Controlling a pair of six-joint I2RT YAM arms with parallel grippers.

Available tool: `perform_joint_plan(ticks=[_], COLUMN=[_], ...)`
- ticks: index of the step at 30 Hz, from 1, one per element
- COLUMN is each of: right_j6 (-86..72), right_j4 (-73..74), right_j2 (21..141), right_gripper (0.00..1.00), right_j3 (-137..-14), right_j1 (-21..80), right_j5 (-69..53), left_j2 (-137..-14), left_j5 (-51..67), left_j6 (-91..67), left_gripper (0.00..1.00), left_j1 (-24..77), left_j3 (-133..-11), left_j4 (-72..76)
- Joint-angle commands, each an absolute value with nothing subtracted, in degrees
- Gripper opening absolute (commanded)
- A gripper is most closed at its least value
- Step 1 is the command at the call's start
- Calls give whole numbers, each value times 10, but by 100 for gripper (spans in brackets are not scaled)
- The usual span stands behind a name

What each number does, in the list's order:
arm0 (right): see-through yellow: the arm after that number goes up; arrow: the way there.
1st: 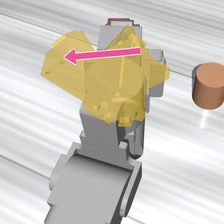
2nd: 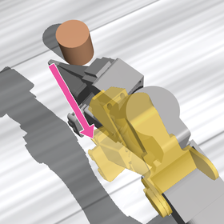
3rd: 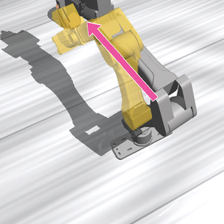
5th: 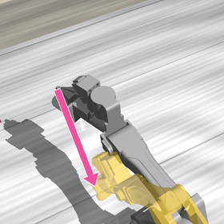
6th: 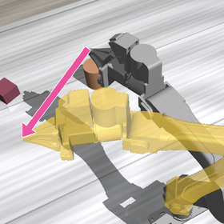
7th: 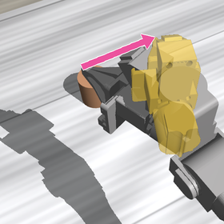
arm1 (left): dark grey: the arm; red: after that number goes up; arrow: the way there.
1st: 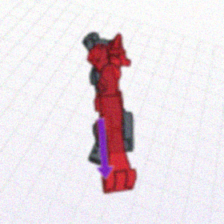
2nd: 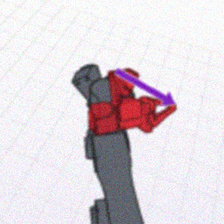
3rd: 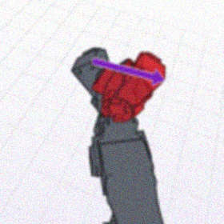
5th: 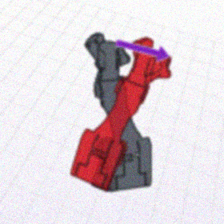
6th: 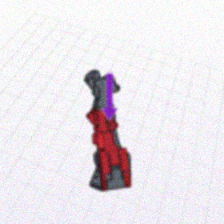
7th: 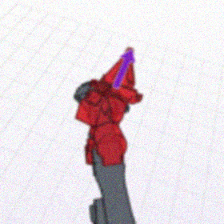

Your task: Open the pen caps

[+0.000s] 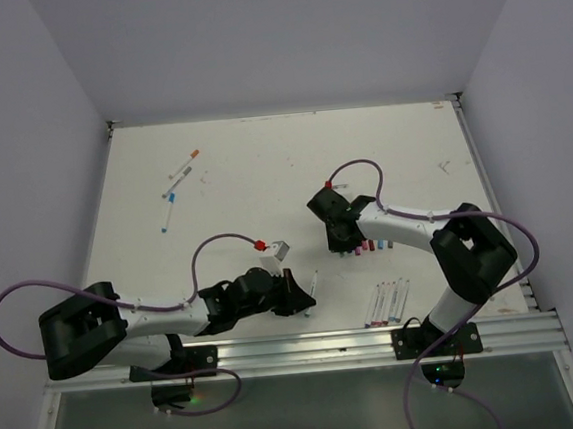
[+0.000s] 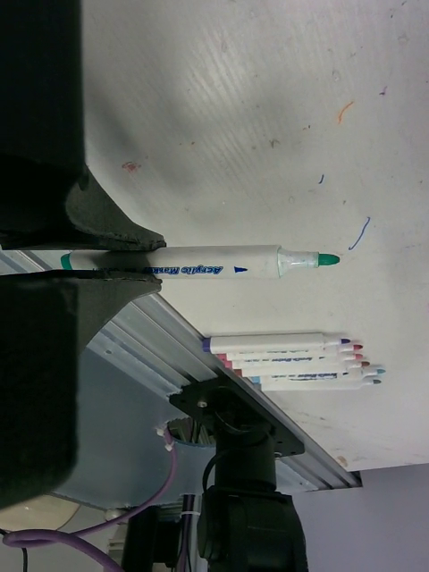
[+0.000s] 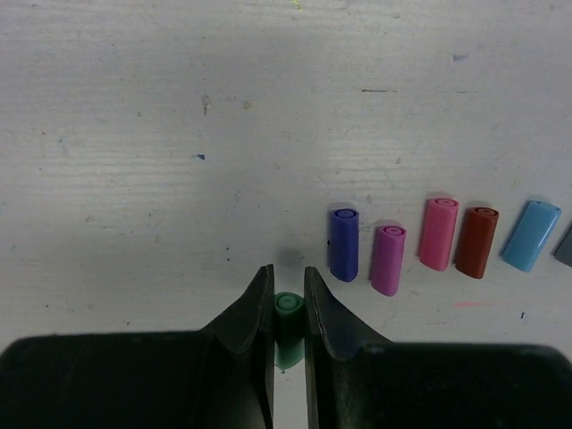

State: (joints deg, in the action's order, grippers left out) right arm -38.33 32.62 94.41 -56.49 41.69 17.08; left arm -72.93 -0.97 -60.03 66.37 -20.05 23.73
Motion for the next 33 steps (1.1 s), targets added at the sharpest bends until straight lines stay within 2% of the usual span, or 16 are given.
perform_joint_plan(ticks=[1,4,12,16,19,23,26,29,30,33], right_j6=[-384,-382,-369,-360,-358,-353,-351,-361,-369,-380], right_j4=[333,328,302,300,303,356,414,473,485,523], right_j2=[947,949,958,964,939,854,774,702,674,639], right_gripper=[14,16,30,33,34,41,53,70,79,90], right_j3=[-562,-558,-550,-559,-562,-582,-602,-613,-614,-607], right_j1=[420,420,419,420,419,419,419,418,418,417], right_j5=[223,223,211,209,215,232,268,305,308,305], left_j2=[-743,-756,-777,-785,-801,-839,-886,-936,-948,-995], left_j5=[-29,-33,-51,-61,-61,-55,-57,-57,-56,-47], left_j6=[-612,-615,-629,-642,-640,-626,-609,-599,-599,-590], left_gripper=[0,0,0,0,0,0,0,0,0,0], left_j1=[680,692,718,731,737,740,740,739,739,737], left_j3=[-228,-237,-257,-261,-275,-312,-357,-402,-421,-461], left_j4=[275,275,270,268,264,249,222,216,216,210])
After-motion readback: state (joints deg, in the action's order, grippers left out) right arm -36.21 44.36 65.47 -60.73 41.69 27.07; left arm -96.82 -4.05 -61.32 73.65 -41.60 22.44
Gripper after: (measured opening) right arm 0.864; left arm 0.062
